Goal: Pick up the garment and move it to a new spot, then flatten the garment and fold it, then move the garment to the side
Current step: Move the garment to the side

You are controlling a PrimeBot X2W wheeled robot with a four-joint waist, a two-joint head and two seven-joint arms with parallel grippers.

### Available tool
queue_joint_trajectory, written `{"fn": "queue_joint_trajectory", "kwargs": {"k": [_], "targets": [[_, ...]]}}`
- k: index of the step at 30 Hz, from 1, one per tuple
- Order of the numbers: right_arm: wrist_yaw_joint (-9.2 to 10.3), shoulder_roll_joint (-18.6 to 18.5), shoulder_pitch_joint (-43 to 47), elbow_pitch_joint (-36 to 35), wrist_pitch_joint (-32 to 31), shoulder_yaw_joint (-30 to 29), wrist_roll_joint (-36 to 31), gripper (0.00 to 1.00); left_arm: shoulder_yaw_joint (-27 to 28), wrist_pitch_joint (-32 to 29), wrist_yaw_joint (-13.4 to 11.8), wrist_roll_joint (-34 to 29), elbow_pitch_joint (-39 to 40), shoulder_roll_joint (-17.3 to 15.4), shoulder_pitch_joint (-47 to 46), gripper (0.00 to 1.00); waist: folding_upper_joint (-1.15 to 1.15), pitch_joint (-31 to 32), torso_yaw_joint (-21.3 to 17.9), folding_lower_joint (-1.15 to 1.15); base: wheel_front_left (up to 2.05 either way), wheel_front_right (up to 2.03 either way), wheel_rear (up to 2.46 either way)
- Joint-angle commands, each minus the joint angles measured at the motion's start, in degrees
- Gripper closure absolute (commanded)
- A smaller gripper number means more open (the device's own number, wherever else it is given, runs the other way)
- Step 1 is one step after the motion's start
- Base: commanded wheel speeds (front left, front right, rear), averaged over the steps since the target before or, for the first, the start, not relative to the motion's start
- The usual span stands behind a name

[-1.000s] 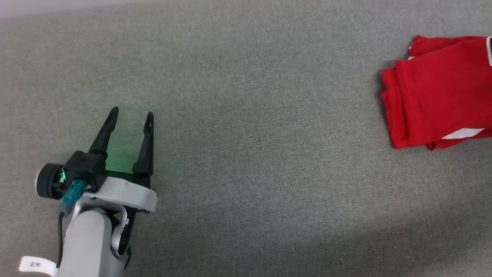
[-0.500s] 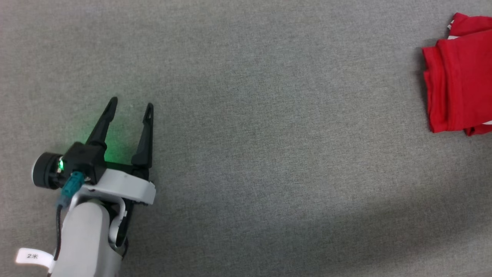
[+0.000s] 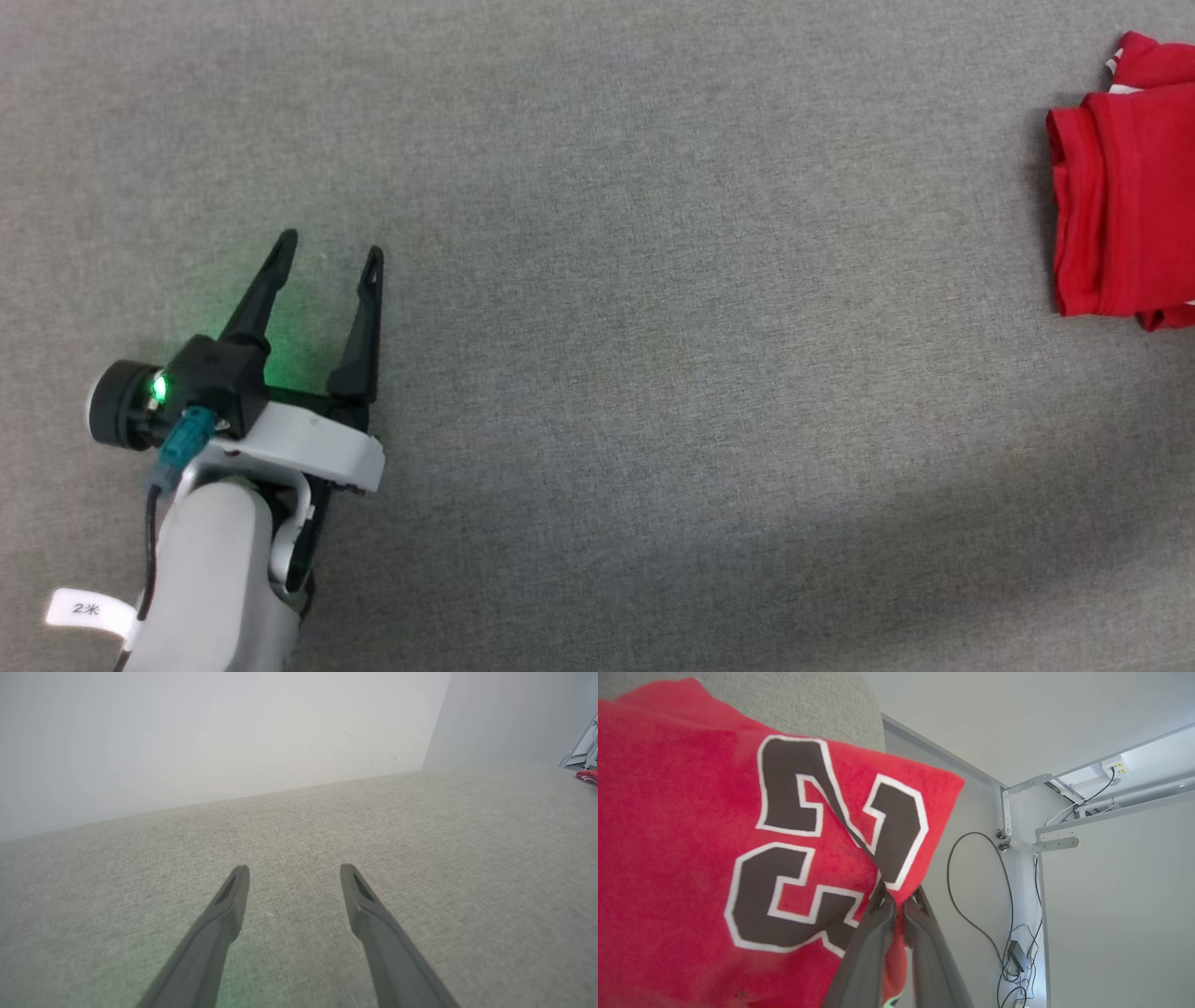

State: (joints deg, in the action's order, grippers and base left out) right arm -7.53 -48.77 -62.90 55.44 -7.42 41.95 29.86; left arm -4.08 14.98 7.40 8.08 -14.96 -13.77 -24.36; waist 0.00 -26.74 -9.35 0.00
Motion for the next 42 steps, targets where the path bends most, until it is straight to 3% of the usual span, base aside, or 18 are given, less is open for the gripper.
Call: {"fn": "queue_joint_trajectory", "kwargs": {"k": [1, 2, 3, 11, 21, 33, 42], "targets": [[0.08, 0.6, -0.8, 0.7, 0.6, 0.1, -0.3, 0.53, -0.1, 0.2, 0.1, 0.4, -0.2, 0.0, -0.3, 0.00, 0.00, 0.4, 0.1, 0.00, 0.00, 0.00, 0.00], [0.08, 0.8, -1.1, 1.1, 0.9, 0.1, -0.4, 0.23, -0.1, 0.2, 0.1, 0.4, -0.3, 0.0, -0.3, 0.00, 0.00, 0.6, 0.1, 0.00, 0.00, 0.00, 0.00], [0.08, 1.1, -1.2, 1.5, 0.9, 0.1, -0.4, 0.01, -0.1, 0.2, 0.1, 0.5, -0.5, 0.1, -0.2, 0.00, 0.00, 0.9, 0.2, 0.00, 0.00, 0.00, 0.00], [0.08, 2.3, -1.8, 2.7, 1.8, 0.3, 0.0, 0.00, 0.0, 0.2, 0.1, 0.9, -1.7, 0.7, 1.2, 0.00, 0.00, 4.2, 0.7, 0.00, 0.00, 0.00, 0.00], [0.08, 5.3, 1.5, -0.4, 6.7, 1.2, 2.4, 0.00, 0.9, 0.2, 0.1, 2.1, -3.3, 2.1, 4.9, 0.00, 0.00, 13.0, 2.2, 0.00, 0.00, 0.00, 0.00], [0.08, 8.4, 12.8, -7.1, 15.0, -0.3, 7.2, 0.00, 2.3, 0.2, 0.1, 3.6, -4.8, 3.0, 11.8, 0.00, 0.00, 24.7, 5.2, 0.00, 0.00, 0.00, 0.00], [0.08, 11.7, 23.6, -10.3, 19.9, -6.8, 6.5, 0.00, 4.9, 0.2, 0.0, 4.0, -4.3, 2.9, 16.3, 0.00, 0.00, 29.3, 7.1, 0.00, 0.00, 0.00, 0.00]]}}
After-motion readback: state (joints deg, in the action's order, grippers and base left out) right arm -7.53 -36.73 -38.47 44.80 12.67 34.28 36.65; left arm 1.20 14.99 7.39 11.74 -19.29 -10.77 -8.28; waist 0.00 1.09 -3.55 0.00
